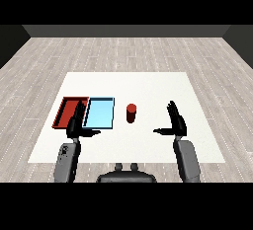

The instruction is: Pick the red can and put it in the red box

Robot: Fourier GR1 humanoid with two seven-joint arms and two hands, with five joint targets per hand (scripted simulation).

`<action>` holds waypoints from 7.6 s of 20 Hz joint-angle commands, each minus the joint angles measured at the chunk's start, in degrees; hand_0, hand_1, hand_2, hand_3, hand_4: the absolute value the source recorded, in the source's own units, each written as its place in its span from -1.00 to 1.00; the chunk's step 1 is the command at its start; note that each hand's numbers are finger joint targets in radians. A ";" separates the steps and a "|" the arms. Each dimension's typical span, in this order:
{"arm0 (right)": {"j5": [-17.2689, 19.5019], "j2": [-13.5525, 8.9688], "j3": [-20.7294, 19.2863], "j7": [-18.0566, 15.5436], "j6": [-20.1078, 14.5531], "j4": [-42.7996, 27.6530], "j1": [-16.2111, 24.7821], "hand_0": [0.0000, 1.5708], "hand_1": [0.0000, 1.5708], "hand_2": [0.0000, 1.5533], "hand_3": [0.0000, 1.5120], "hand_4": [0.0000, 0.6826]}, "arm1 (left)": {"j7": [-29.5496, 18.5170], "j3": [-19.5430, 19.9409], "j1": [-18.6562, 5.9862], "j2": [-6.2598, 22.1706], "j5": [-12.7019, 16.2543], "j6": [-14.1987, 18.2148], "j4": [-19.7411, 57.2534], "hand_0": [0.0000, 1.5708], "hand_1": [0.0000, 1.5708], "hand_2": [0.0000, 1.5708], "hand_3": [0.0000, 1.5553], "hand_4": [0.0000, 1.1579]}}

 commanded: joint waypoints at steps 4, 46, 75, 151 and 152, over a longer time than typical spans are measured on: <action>-3.96 -2.04 -4.52 -9.00 4.78 7.34 -6.18 -1.00 -1.00 -1.00 -1.00 -1.00 | -12.06 1.03 2.63 0.10 0.69 -2.31 -0.86 -1.00 -1.00 -1.00 -1.00 -1.00; -3.08 5.58 -2.67 -18.00 0.88 37.50 -24.92 -1.00 -1.00 -1.00 -1.00 -1.00 | -16.16 1.17 -2.84 -2.42 -1.19 1.18 7.66 -1.00 -1.00 -1.00 -1.00 -1.00; -20.50 6.19 14.58 -29.19 -5.99 58.76 -32.87 -1.00 -1.00 -1.00 -1.00 -1.00 | -15.44 1.49 0.23 -1.39 2.29 -3.05 4.50 -1.00 -1.00 -1.00 -1.00 -1.00; -23.81 -7.57 29.78 -9.63 -38.94 18.06 -31.53 0.99 0.99 0.88 0.86 0.76 | -9.12 -11.13 -1.35 -3.85 -1.28 -1.89 1.30 -1.00 -1.00 -1.00 -1.00 -1.00; -22.72 -7.50 30.42 -8.31 -40.23 15.35 -30.24 0.99 0.99 0.88 0.86 0.76 | -5.28 -10.08 -2.62 -3.86 -0.71 -3.08 -0.33 -1.00 -1.00 -1.00 -1.00 -1.00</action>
